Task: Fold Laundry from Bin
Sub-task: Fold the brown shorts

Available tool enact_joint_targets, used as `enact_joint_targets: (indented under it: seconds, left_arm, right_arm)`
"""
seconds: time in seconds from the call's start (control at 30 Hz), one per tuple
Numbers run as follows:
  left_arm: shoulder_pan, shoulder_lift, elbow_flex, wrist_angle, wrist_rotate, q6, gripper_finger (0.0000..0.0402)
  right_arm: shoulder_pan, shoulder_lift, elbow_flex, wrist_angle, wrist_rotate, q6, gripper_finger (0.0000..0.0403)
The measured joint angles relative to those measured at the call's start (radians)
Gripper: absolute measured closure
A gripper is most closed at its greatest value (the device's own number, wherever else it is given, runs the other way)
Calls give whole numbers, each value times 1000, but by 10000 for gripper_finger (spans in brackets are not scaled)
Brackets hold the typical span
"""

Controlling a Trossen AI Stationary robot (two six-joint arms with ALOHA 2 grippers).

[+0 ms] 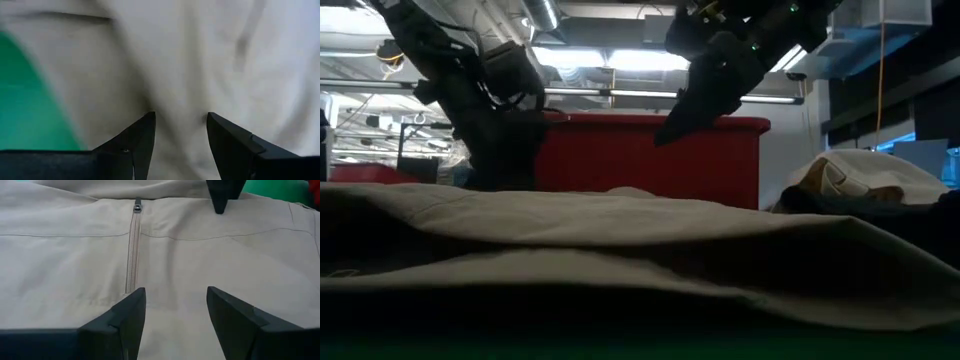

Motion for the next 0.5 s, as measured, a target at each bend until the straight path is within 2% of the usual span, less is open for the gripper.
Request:
enact_joint_targets:
  seconds: [0.1, 0.23, 0.33, 0.5]
  left_arm:
    - [-2, 1, 0, 42, 70, 30, 230]
    - [-2, 1, 0, 38, 77, 69, 248]
    - [-2, 1, 0, 39, 84, 88, 286]
    - [-2, -21, 2, 38, 147, 89, 380]
  right_arm:
    - [0, 0, 0, 0, 0, -3, 194]
    - [0, 0, 0, 0, 9, -16, 194]
    - [0, 0, 0, -1, 9, -16, 194]
    - [0, 0, 0, -2, 10, -16, 194]
